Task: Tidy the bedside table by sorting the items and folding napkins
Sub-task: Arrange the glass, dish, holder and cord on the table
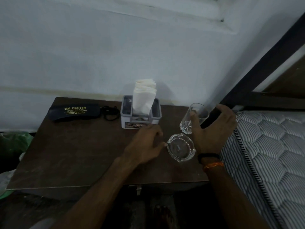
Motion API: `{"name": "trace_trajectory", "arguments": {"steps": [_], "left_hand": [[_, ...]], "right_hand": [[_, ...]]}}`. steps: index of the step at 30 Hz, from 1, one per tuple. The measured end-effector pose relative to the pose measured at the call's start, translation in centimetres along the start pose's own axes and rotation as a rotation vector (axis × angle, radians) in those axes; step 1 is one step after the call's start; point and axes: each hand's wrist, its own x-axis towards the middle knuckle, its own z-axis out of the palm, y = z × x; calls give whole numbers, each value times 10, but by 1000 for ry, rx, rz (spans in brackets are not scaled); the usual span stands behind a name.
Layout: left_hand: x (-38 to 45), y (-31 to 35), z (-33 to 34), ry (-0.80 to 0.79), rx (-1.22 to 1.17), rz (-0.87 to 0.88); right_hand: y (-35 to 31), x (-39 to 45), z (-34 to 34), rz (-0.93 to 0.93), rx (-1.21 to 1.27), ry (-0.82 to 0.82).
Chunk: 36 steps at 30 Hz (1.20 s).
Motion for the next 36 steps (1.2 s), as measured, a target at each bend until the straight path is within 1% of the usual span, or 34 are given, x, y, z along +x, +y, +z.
{"name": "trace_trajectory", "arguments": {"steps": [3,5,7,10,19,24,28,33,36], "left_hand": [[-3,-2,17,-118,67,55],[-5,-3,24,-165,89,73],[-6,-4,28,-183,106,79],[-6,-5,29,-204,127,45],[-13,-23,33,-338,377,10],[-19,-30,37,-346,416,17],[-22,-32,38,-362,443,31],[-27,-33,42,-357,499,38],[-29,-33,46,-353,526,38]], "right_hand": [[17,0,9,187,112,-207],[25,1,18,309,224,-324],[31,2,27,361,293,-378],[38,1,37,396,319,-381],[48,-2,47,336,261,-330],[39,0,36,288,249,-283],[25,8,12,235,246,-248],[20,-2,-14,169,187,-415],[22,-14,-25,186,180,-501]]}}
